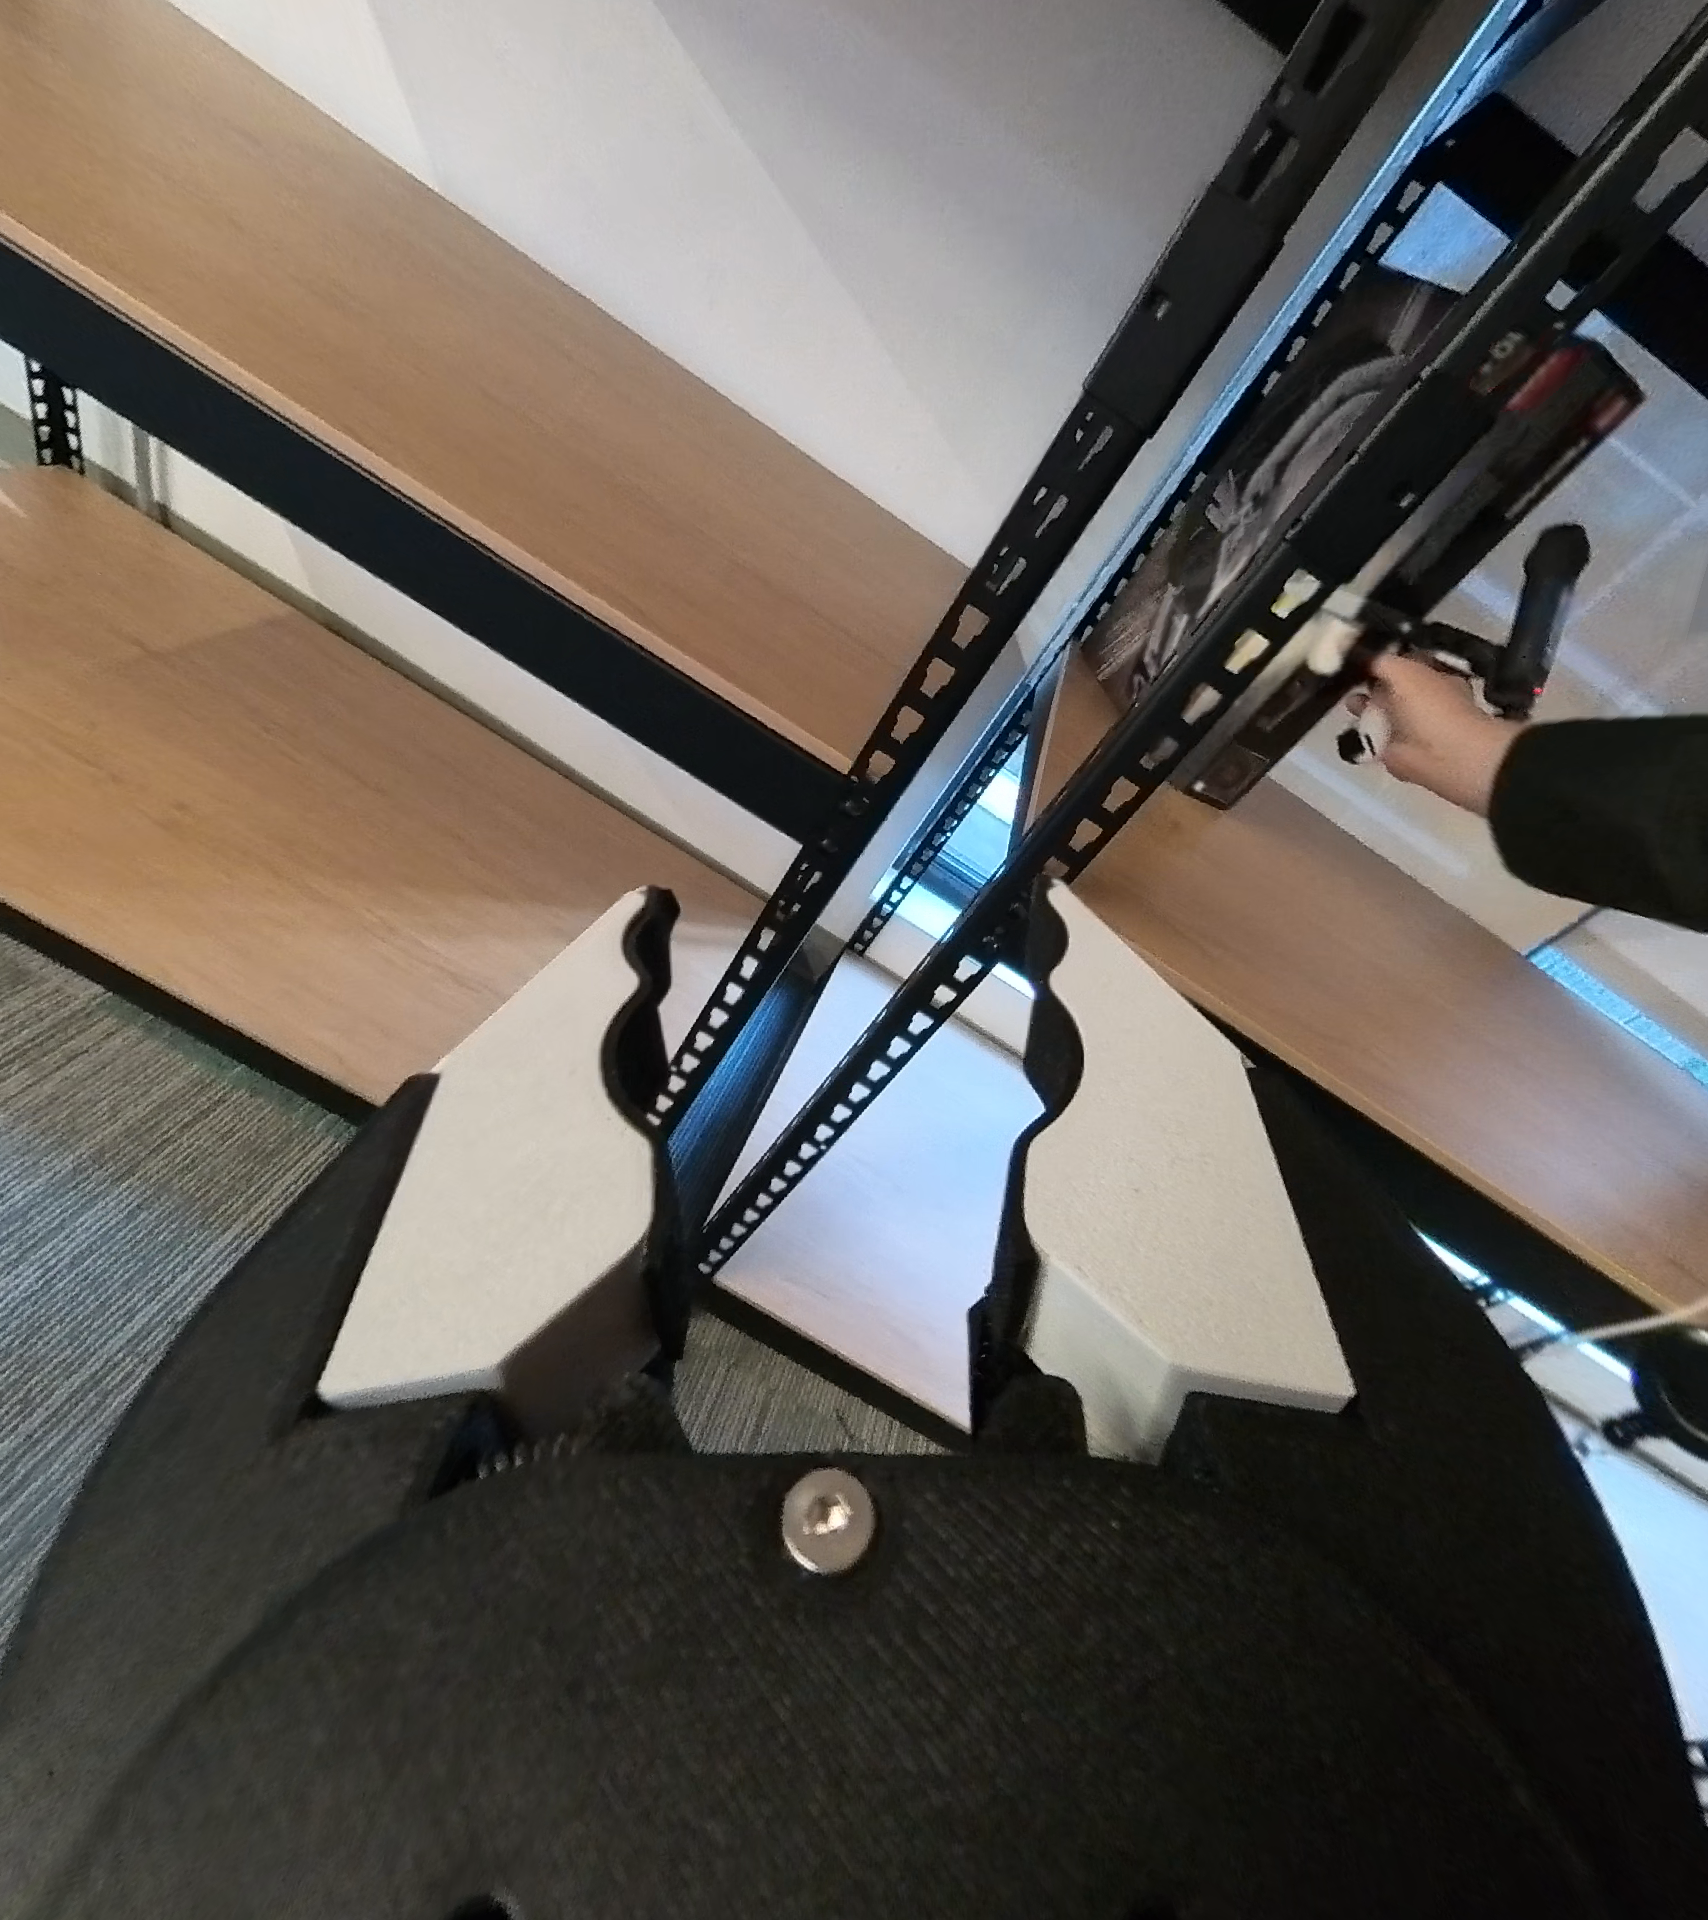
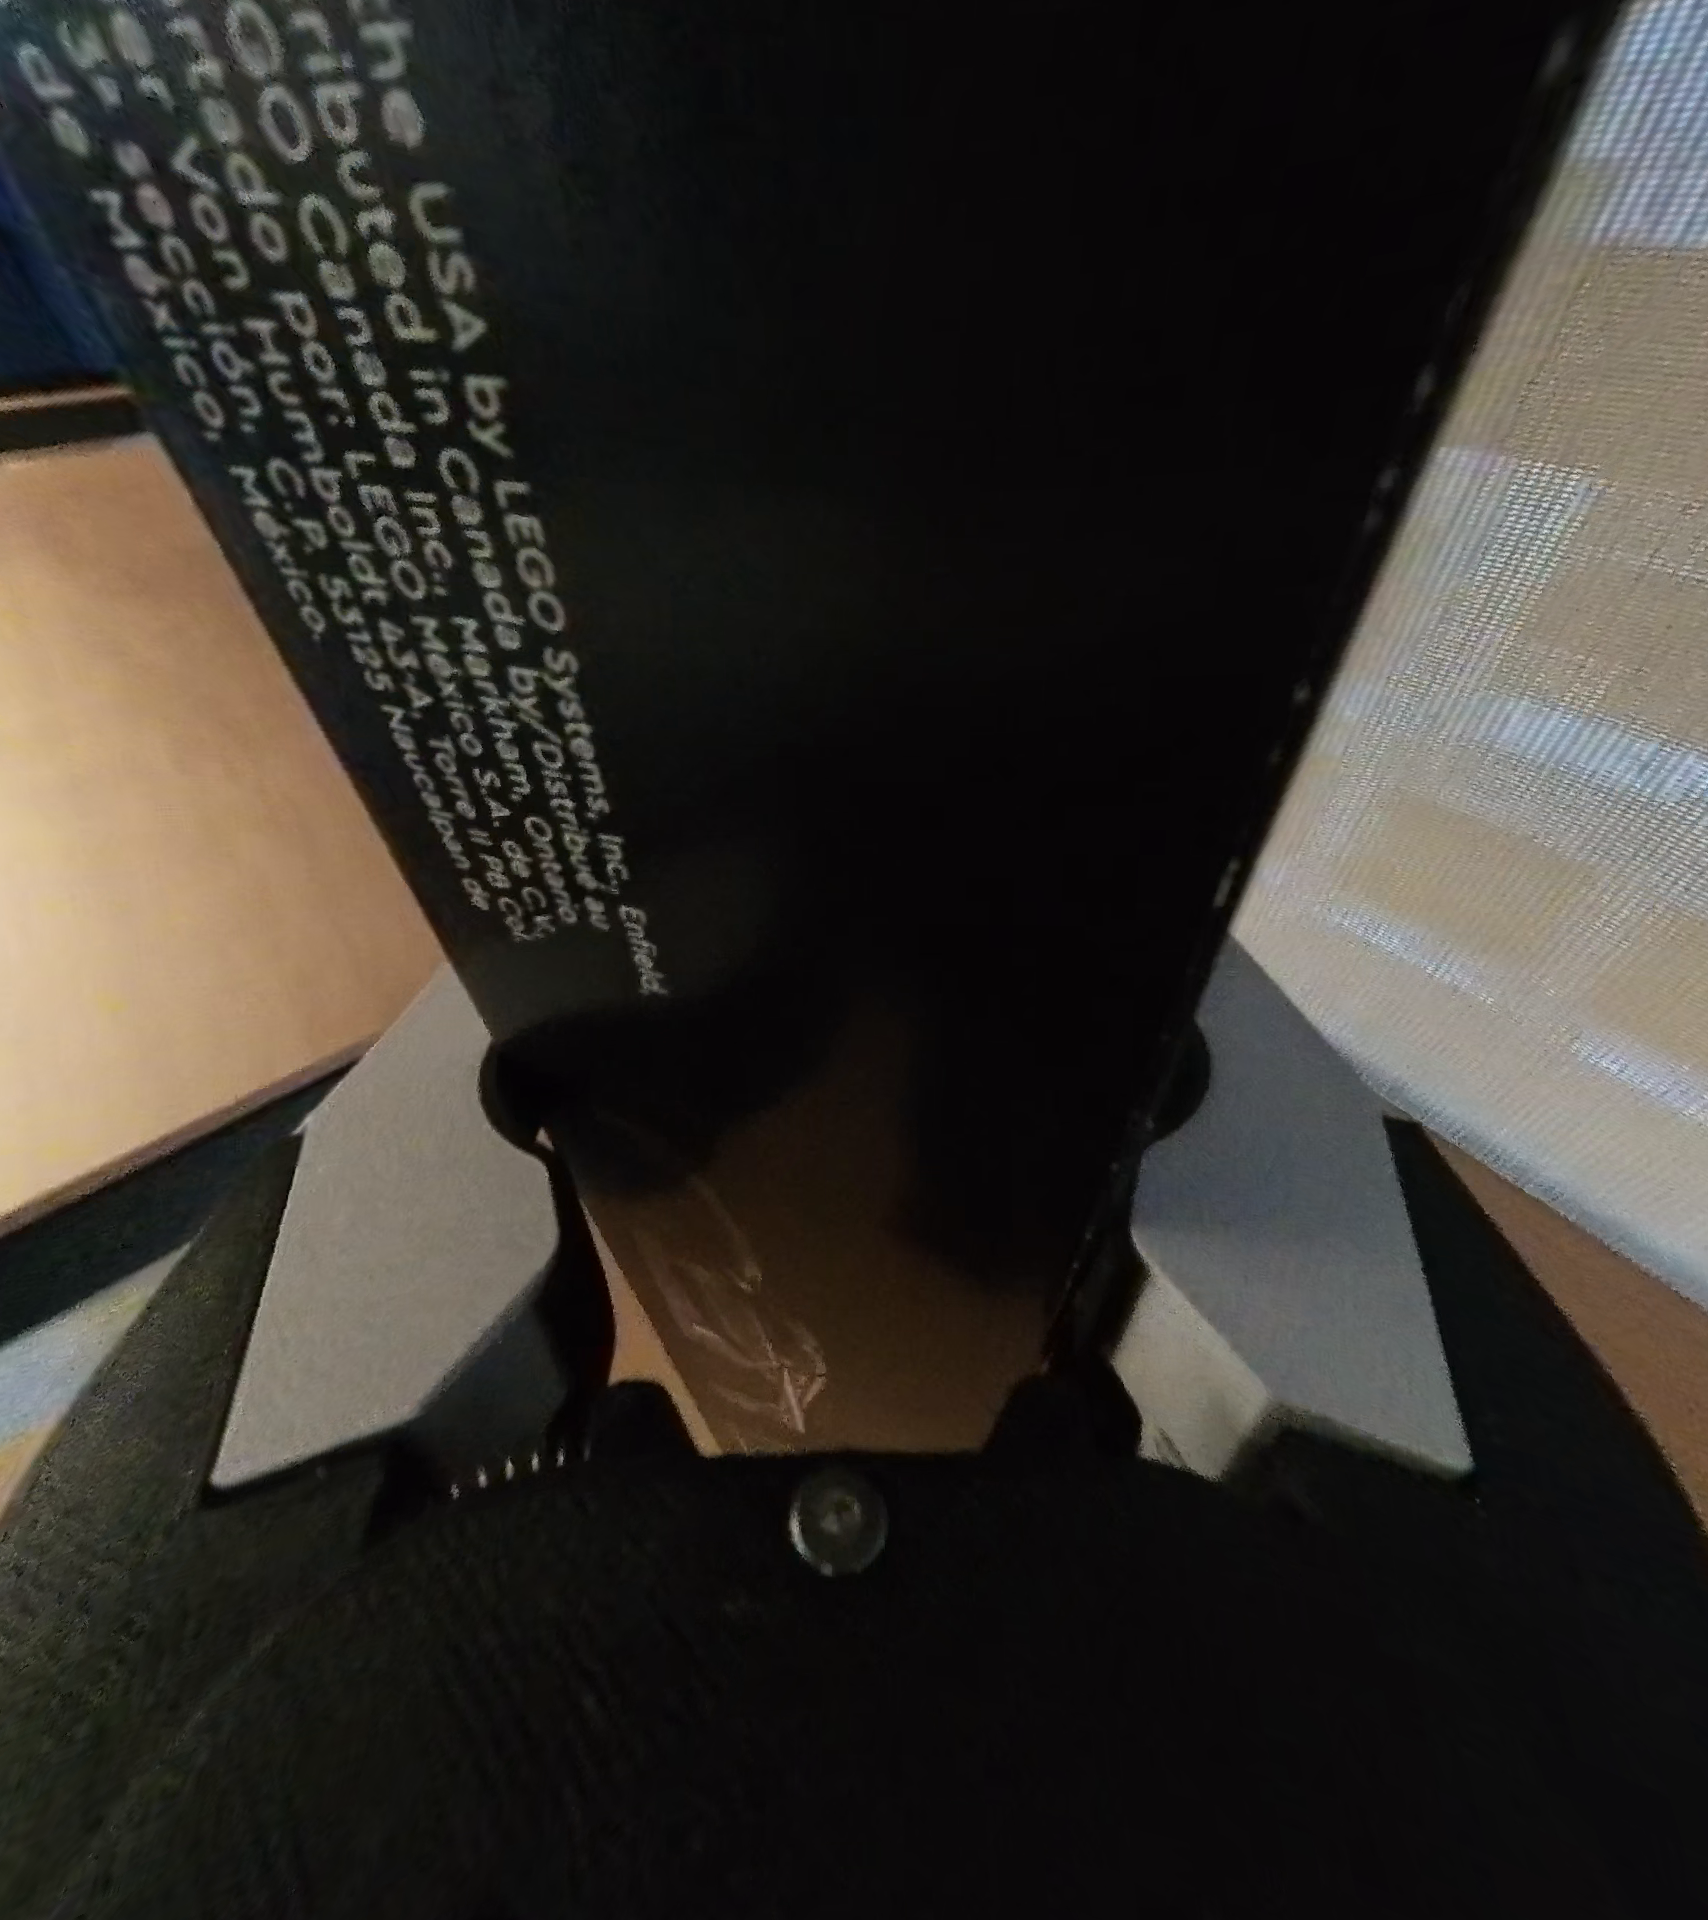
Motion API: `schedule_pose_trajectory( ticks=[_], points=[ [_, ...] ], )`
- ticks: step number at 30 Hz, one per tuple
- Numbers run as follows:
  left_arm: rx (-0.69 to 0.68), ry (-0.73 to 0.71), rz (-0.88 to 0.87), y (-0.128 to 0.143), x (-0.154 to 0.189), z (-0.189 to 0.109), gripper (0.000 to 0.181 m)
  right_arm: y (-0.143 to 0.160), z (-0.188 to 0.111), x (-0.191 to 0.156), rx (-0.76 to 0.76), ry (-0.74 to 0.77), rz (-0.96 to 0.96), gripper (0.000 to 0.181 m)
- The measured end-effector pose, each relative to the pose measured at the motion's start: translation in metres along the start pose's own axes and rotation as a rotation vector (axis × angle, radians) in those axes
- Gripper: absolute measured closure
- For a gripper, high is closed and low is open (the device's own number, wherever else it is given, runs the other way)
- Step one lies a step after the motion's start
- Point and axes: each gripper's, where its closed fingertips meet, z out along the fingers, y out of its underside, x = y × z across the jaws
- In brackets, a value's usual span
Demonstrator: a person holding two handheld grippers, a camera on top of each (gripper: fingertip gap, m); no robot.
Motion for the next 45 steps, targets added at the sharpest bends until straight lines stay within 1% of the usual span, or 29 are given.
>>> schedule_pose_trajectory(
  ticks=[5,6,7,9,12,15,18,20,23,25,27,29,32,34,39,42,45],
  points=[
    [-0.007,0.019,0.006,0.001,0.002,0.005,0.113,0.009,-0.036,0.008,-0.017,-0.215,-0.041,0.065],
    [-0.010,0.022,0.005,0.002,0.002,0.006,0.113,0.011,-0.044,0.008,-0.019,-0.243,-0.041,0.061],
    [-0.011,0.026,0.001,0.002,0.002,0.007,0.114,0.013,-0.052,0.007,-0.023,-0.265,-0.047,0.060],
    [-0.012,0.031,-0.008,0.004,0.002,0.010,0.114,0.016,-0.067,0.004,-0.024,-0.293,-0.052,0.065],
    [-0.010,0.043,-0.016,0.005,0.005,0.014,0.114,0.020,-0.085,-0.003,-0.024,-0.293,-0.056,0.066],
    [-0.013,0.060,-0.016,0.008,0.009,0.018,0.114,0.023,-0.096,-0.011,-0.029,-0.222,-0.045,0.066],
    [-0.012,0.069,-0.027,0.011,0.012,0.020,0.114,0.023,-0.102,-0.021,-0.006,-0.103,-0.015,0.066],
    [-0.010,0.074,-0.035,0.013,0.013,0.020,0.114,0.022,-0.104,-0.026,0.018,0.014,0.010,0.066],
    [-0.011,0.076,-0.037,0.014,0.012,0.018,0.114,0.020,-0.105,-0.034,0.067,0.250,0.075,0.066],
    [-0.009,0.076,-0.039,0.012,0.011,0.016,0.114,0.017,-0.104,-0.041,0.109,0.373,0.094,0.067],
    [-0.002,0.078,-0.037,0.007,0.011,0.014,0.115,0.014,-0.099,-0.052,0.142,0.417,0.099,0.066],
    [0.002,0.080,-0.027,0.002,0.010,0.012,0.115,0.018,-0.096,-0.057,0.127,0.438,0.075,0.066],
    [0.003,0.077,-0.015,-0.002,0.006,0.005,0.115,0.021,-0.097,-0.055,0.112,0.413,0.050,0.066],
    [0.005,0.069,-0.029,-0.001,0.000,0.000,0.114,0.021,-0.098,-0.052,0.110,0.367,0.043,0.066],
    [0.005,0.044,-0.054,0.004,-0.012,-0.008,0.115,0.020,-0.105,-0.038,0.208,0.161,0.051,0.067],
    [-0.003,0.044,-0.054,0.007,-0.014,-0.005,0.114,0.021,-0.111,-0.029,0.226,0.056,0.053,0.068],
    [-0.001,0.053,-0.052,0.005,-0.014,0.002,0.115,0.024,-0.114,-0.028,0.157,0.061,0.030,0.071]
  ],
)
